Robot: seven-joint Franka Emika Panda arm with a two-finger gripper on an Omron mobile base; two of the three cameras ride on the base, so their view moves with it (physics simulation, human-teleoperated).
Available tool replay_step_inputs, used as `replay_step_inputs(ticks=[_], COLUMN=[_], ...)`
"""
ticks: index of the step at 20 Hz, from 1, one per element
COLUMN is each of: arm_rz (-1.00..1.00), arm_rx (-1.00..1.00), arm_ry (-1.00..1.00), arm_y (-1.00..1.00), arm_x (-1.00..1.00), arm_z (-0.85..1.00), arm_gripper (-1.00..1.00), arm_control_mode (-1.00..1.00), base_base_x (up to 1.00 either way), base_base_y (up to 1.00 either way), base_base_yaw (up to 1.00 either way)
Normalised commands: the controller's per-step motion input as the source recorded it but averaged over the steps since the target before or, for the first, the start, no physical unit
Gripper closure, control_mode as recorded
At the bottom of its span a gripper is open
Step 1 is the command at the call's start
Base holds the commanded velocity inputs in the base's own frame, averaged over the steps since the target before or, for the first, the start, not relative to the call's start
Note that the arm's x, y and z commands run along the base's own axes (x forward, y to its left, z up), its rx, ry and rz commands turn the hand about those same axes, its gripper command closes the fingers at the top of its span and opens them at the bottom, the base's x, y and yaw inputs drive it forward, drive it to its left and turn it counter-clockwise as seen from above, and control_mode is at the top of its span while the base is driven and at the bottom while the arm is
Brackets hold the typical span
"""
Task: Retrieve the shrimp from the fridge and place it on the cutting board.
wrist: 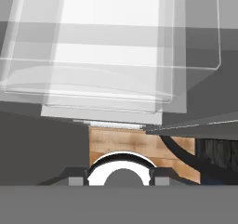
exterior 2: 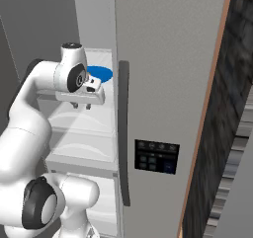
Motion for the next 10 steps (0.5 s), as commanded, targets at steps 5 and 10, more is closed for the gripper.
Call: replay_step_inputs(ticks=[5,10], arm_rz=[0.0,0.0], arm_rx=[0.0,0.0], arm_ry=[0.0,-0.02], arm_y=[0.17,0.14], arm_x=[0.0,-0.01], arm_z=[0.0,0.02], arm_gripper=[-1.0,-1.0], arm_control_mode=[-1.0,-1.0], base_base_x=[0.0,0.0], base_base_y=[0.0,0.0], base_base_yaw=[0.0,0.0])
